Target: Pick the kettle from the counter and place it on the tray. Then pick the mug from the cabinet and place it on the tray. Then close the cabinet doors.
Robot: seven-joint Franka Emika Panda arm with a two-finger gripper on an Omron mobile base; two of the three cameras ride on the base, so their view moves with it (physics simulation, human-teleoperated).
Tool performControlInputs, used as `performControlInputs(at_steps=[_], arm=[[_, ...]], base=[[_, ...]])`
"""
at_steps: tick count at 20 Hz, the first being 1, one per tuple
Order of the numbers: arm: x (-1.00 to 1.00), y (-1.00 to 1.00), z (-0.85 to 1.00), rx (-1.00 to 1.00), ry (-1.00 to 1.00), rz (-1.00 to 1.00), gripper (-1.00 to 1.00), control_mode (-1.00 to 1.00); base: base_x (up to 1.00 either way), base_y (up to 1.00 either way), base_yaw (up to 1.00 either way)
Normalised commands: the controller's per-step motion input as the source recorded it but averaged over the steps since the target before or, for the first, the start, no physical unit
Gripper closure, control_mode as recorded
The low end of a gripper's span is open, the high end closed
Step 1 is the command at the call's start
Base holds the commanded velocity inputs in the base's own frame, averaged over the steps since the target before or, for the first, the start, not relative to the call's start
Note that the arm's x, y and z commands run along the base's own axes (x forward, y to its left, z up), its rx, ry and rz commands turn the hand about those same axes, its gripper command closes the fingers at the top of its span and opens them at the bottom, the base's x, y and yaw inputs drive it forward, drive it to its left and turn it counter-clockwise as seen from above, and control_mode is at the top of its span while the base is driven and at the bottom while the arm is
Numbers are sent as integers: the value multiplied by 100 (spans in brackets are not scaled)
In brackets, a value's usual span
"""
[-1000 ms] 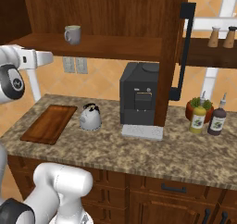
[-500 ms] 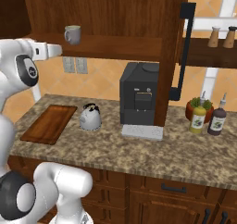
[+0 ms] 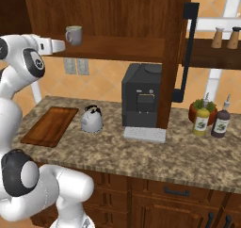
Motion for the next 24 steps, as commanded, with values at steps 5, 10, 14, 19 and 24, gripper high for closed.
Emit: performControlInputs(at_steps=[5, 10, 14, 19, 24], arm=[[40, 5, 29, 1, 0, 0, -100, -100], [30, 14, 1, 0, 0, 0, -100, -100], [31, 13, 0, 0, 0, 0, -100, -100], [27, 0, 0, 5, 0, 0, -100, -100], [15, -4, -2, 6, 0, 0, -100, -100]], base=[[0, 0, 0], [0, 0, 0], [0, 0, 0], [0, 0, 0], [0, 0, 0]])
